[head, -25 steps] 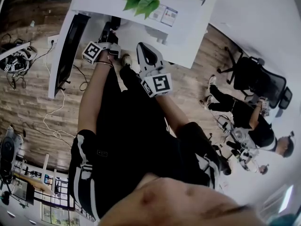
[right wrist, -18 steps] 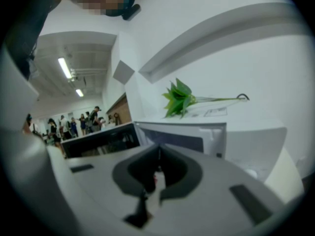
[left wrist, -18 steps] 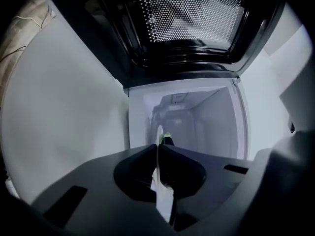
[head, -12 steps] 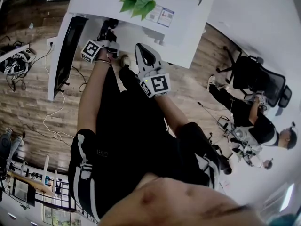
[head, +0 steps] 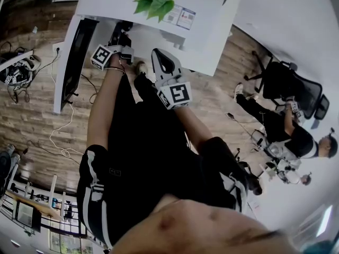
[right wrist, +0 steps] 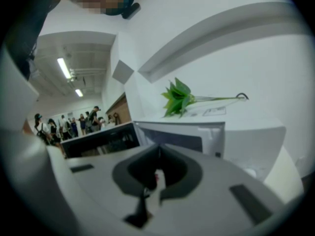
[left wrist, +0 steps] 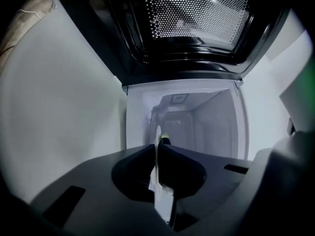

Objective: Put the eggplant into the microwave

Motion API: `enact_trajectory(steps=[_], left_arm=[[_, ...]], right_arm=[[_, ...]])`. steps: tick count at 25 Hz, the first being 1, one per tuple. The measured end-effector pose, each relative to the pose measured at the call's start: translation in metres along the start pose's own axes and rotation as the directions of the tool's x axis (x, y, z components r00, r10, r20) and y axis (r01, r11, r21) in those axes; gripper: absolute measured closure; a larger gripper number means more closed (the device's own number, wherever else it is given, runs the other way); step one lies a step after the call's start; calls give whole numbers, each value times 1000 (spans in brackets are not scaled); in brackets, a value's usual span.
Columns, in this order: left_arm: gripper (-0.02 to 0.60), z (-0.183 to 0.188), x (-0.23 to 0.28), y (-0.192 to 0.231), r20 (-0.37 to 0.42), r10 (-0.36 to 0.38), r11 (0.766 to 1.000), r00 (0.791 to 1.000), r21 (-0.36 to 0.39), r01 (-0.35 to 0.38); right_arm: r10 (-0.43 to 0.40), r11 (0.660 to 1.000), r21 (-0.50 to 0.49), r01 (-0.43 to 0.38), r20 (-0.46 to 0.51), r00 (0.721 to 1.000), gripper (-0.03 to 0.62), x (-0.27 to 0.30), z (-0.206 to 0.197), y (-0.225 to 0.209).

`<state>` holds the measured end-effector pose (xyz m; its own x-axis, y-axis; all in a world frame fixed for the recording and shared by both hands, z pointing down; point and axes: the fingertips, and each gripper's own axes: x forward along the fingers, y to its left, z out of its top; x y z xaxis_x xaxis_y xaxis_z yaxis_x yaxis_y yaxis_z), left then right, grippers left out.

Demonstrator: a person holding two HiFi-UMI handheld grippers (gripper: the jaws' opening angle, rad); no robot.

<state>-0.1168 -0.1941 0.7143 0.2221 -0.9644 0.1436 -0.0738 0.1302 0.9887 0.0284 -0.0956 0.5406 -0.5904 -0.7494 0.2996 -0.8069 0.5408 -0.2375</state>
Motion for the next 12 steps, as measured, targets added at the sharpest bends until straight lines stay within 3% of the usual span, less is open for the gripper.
enact_trajectory(steps=[12], left_arm=[[474,0,-1,-11,-32,-29,999,999,15,29]], right_arm=[[5,1000,0,-5,5,1000,562,0,1,3]])
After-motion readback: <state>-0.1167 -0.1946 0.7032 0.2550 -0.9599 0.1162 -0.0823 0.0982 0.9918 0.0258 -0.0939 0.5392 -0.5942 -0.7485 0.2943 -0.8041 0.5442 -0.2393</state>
